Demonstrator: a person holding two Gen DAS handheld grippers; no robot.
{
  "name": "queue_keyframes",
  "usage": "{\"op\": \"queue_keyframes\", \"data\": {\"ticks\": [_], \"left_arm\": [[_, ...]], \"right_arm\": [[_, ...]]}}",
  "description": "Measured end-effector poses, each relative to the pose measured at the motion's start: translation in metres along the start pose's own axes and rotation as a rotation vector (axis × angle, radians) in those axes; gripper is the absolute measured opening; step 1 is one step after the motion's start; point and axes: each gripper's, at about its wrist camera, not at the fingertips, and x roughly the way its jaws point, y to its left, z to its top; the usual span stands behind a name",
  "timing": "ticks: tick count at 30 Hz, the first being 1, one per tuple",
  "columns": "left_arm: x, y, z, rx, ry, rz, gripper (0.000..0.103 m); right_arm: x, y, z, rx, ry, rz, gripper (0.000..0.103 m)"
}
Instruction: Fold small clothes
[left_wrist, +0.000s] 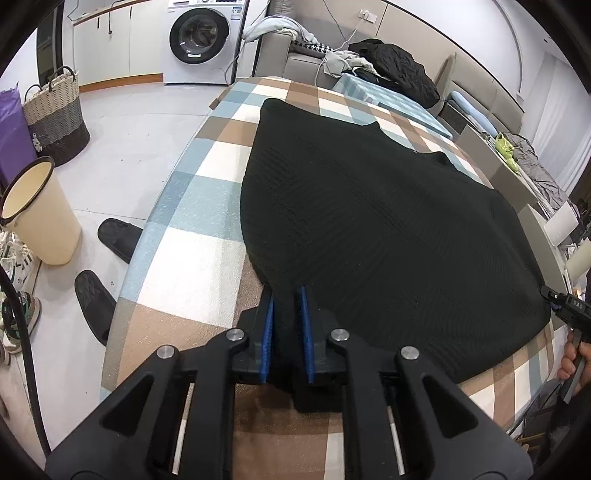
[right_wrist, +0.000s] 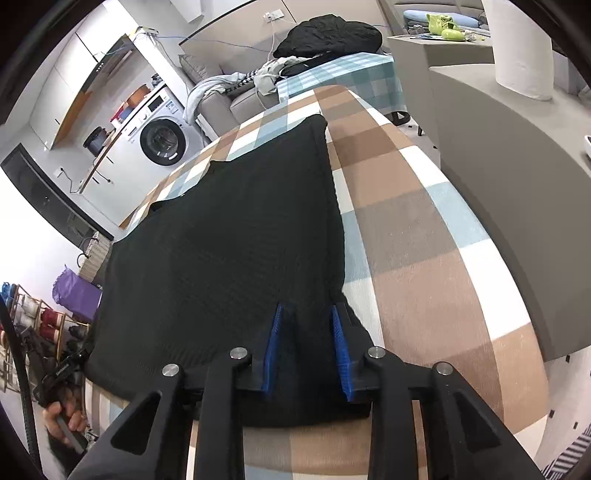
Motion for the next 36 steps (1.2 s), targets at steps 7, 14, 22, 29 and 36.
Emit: {"op": "queue_keyframes", "data": {"ticks": [7,14,22,29,36], "left_arm": [[-0.010,0.008,-0.003,-0.016,-0.030,0.006,0.007],[-0.015,0.017,-0.007,-0.030,-0.033,0.027,0.006],[-0.016,0.017,-0.007,-0.027,-0.036,0.034,0.002],[-0.013,0.015,-0.008,-0.024,-0.029,0.051,0.002],[-0.018,0.016,-0.006,-0.049,-0.040,0.042,0.002]], "right_arm": [[-0.018,0.011,0.003,-0.031,-0.090,0.009,0.005],[-0.009,0.000,-0.004,-0.009,-0.051,-0.048,0.007],[-0.004,-0.009,-0.004,0.029,-0.029,0.009,0.014],[-0.015,-0.007,-0.005,-0.025,-0.046,-0.078,0.004],[-0.020,-0.021,0.002,0.029,-0.061,-0.049,0.021]]}}
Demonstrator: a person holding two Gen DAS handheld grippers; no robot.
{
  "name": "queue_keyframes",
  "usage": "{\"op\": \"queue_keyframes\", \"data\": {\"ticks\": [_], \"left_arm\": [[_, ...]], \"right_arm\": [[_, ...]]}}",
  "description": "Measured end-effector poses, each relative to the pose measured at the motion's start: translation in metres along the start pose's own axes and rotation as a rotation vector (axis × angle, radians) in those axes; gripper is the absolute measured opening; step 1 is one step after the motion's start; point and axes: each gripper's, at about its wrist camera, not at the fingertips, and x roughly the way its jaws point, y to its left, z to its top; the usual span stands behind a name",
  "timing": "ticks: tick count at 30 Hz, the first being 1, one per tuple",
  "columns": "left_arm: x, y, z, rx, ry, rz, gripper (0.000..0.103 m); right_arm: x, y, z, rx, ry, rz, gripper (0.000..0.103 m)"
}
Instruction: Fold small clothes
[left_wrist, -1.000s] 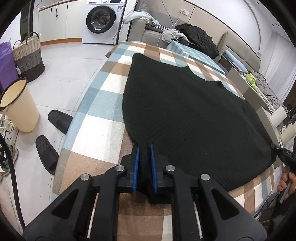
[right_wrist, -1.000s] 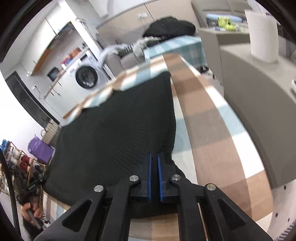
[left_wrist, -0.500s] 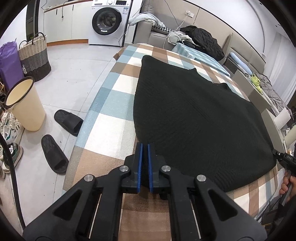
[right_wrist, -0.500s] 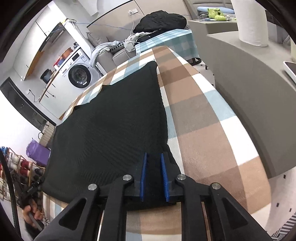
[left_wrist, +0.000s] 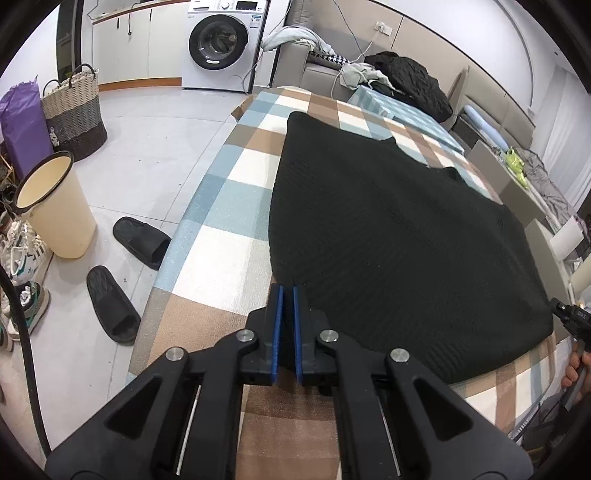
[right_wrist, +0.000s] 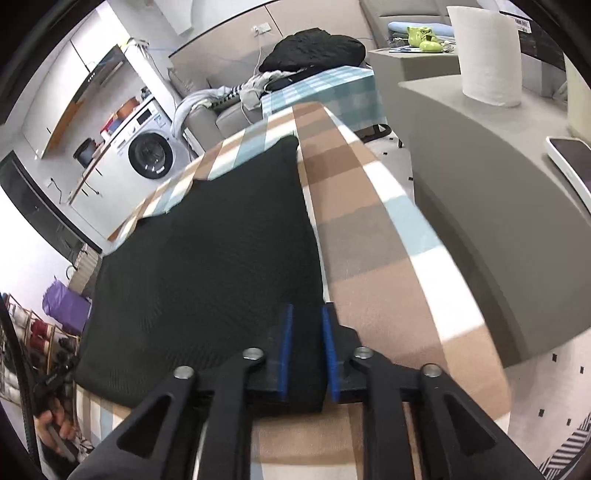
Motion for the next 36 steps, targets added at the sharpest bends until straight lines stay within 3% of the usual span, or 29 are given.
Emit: {"op": "queue_keyframes", "data": {"ticks": [1,3,6,7,9,13,17,21,25,27,30,33,36], "left_arm": [[0.000,0.001,0.001,-0.006,-0.001,-0.002,0.002],[0.000,0.000,0.001,-0.006,0.000,0.002,0.002],[-0.002,0.000,0.002,-0.004,-0.004,0.009,0.002],[-0.002,0.001,0.002,-0.009,-0.004,0.010,0.002],[-0.002,0.003,0.001,-0.015,-0.001,0.014,0.002],[0.000,0.004,0.002,-0.012,0.000,0.028,0.002],[0.005,0.003,0.003,-0.011,0.011,0.034,0.002],[-0.002,0.002,0.005,-0.017,0.001,0.032,0.003],[-0.018,-0.001,0.005,-0.008,-0.031,0.017,0.007],[-0.026,-0.005,0.004,0.011,-0.042,0.008,0.023],[-0.038,-0.008,-0.002,0.025,-0.061,0.009,0.047],[-0.051,-0.005,-0.010,-0.010,-0.067,-0.025,0.047],[-0.052,-0.022,-0.013,0.019,-0.071,-0.078,0.047]], "right_arm": [[0.003,-0.002,0.006,0.018,-0.006,0.022,0.022],[0.016,-0.002,0.017,0.050,0.012,0.075,0.044],[0.035,0.007,0.030,0.018,0.026,0.070,0.044],[0.043,0.011,0.033,-0.003,0.037,0.050,0.041],[0.052,0.020,0.036,-0.053,0.051,0.037,0.006],[0.036,0.027,0.038,-0.115,-0.012,0.028,0.004],[0.051,0.023,0.037,-0.126,0.039,-0.086,0.004],[0.032,0.031,0.033,-0.127,-0.009,-0.088,0.017],[0.001,0.053,0.017,-0.147,-0.061,-0.021,0.031],[-0.004,0.070,0.007,-0.193,-0.056,0.028,0.042],[-0.007,0.091,-0.006,-0.219,-0.044,0.082,0.045],[-0.002,0.109,-0.018,-0.252,-0.021,0.105,0.046],[0.011,0.124,-0.029,-0.255,0.019,0.134,0.046]]}}
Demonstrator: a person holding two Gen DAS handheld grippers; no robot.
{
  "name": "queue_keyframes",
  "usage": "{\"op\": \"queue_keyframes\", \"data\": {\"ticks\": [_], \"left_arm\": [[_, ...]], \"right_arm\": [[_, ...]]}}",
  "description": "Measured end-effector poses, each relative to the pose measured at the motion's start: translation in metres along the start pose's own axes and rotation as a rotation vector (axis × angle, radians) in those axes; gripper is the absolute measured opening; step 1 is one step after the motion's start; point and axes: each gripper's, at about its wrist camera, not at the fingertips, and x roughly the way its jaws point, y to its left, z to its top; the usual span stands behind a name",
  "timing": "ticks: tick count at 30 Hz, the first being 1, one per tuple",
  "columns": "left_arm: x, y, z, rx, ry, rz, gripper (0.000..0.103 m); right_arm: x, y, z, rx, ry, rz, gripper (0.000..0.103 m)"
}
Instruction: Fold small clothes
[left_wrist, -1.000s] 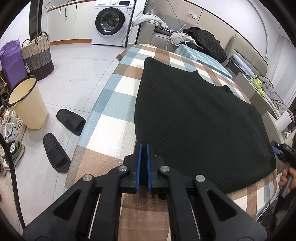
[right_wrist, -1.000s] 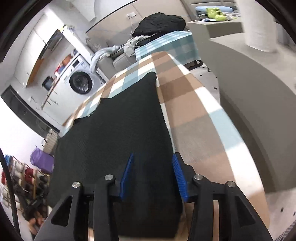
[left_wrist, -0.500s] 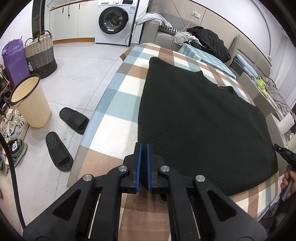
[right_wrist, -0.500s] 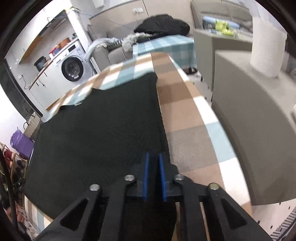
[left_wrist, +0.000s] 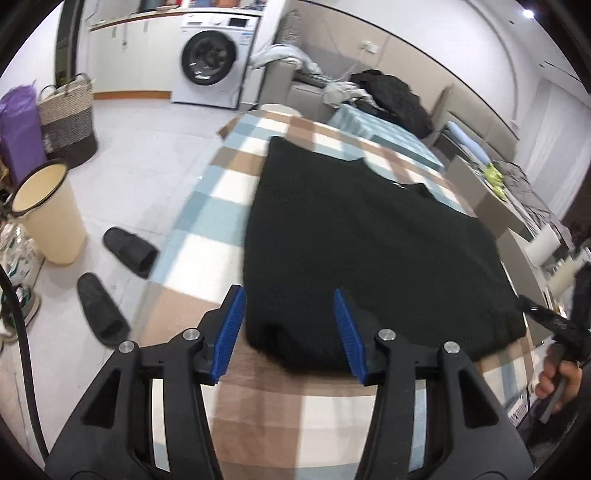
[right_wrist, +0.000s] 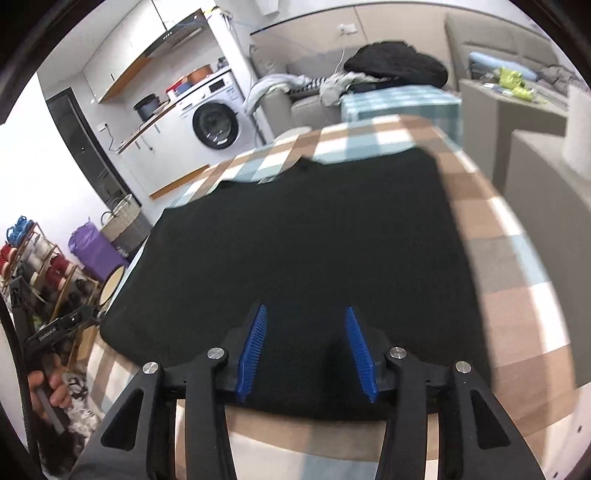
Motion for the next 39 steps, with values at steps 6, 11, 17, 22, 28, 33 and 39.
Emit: {"op": "queue_keyframes", "data": {"ticks": [6,11,17,22,28,33,39], "left_arm": [[0.034,-0.064,-0.012,0.140,0.057,-0.133,0.048],[0.063,-0.093,-0.039,0.261,0.132,-0.110,0.048],[0.051,-0.088,-0.055,0.302,0.122,-0.123,0.048],[0.047,-0.076,-0.054,0.275,0.140,-0.139,0.048],[0.051,-0.079,-0.032,0.240,0.123,-0.141,0.048],[0.074,-0.087,-0.005,0.220,0.118,-0.095,0.048],[0.108,-0.096,0.029,0.213,0.128,-0.081,0.049]], "right_arm": [[0.038,0.044,-0.010,-0.102,0.039,0.019,0.053],[0.063,0.059,-0.022,-0.252,0.064,-0.107,0.061],[0.042,0.008,-0.030,-0.251,0.057,-0.289,0.065],[0.024,-0.026,-0.035,-0.196,0.067,-0.357,0.065],[0.016,-0.010,-0.003,-0.149,-0.003,-0.274,0.066],[0.059,0.027,0.019,-0.218,0.032,-0.183,0.067],[0.109,0.039,0.050,-0.198,0.067,-0.152,0.067]]}}
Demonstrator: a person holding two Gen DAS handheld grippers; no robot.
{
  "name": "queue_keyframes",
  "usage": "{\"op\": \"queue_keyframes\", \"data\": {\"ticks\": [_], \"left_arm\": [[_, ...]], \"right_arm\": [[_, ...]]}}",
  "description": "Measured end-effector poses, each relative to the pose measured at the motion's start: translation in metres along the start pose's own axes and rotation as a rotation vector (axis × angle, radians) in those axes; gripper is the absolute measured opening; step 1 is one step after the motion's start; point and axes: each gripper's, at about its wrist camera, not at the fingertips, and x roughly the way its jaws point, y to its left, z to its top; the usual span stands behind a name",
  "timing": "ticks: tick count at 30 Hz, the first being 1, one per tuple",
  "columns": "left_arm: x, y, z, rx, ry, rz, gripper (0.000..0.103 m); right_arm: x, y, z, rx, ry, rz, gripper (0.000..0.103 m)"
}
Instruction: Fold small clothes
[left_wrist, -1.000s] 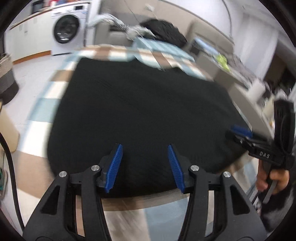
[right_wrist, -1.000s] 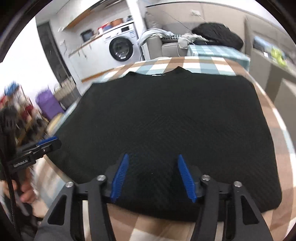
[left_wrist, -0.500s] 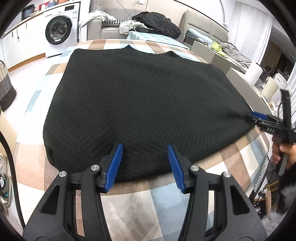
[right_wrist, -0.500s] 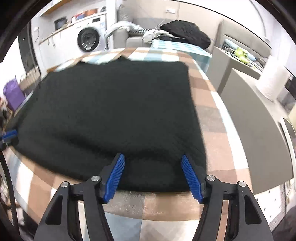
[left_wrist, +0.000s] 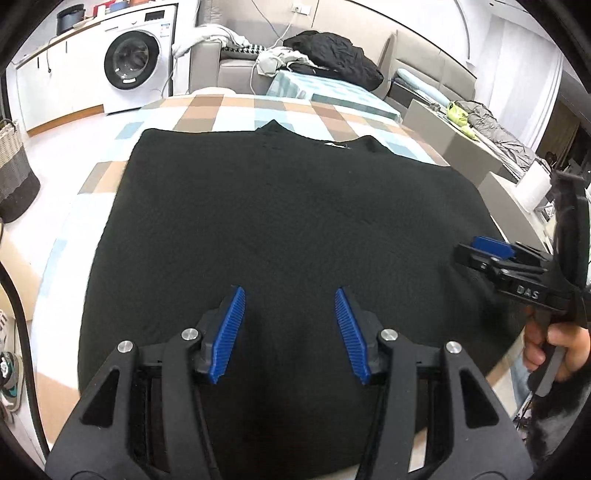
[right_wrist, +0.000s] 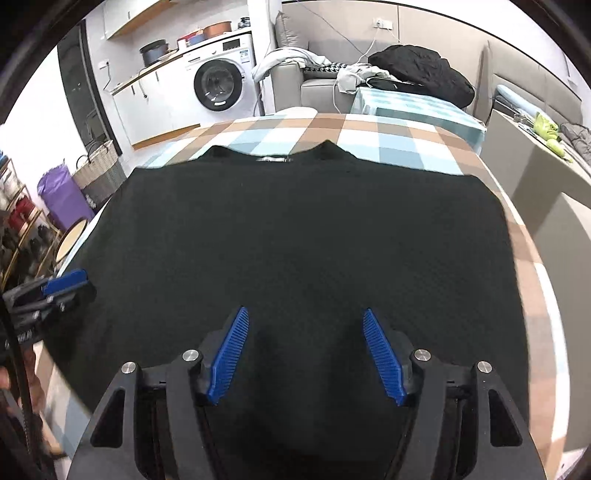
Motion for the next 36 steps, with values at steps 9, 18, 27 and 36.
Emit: {"op": "queue_keyframes", "data": {"ticks": [9,18,27,36], "left_arm": [[0.037,0.010,0.022,-0.007,0.038,0.053,0.049],[0.054,0.010,0.038,0.016,0.055,0.105,0.049],[0.060,0.005,0.041,0.040,0.074,0.144,0.050],[0.058,-0.013,0.058,0.057,0.066,0.088,0.051]], "right_arm": [[0.031,-0.003,0.020,-0.011,0.029,-0.041,0.069],[0.030,-0.017,0.018,0.003,0.036,-0.065,0.071],[0.014,-0.069,0.008,0.087,0.043,-0.168,0.071],[0.007,-0.040,0.021,0.058,0.017,-0.098,0.071]]}}
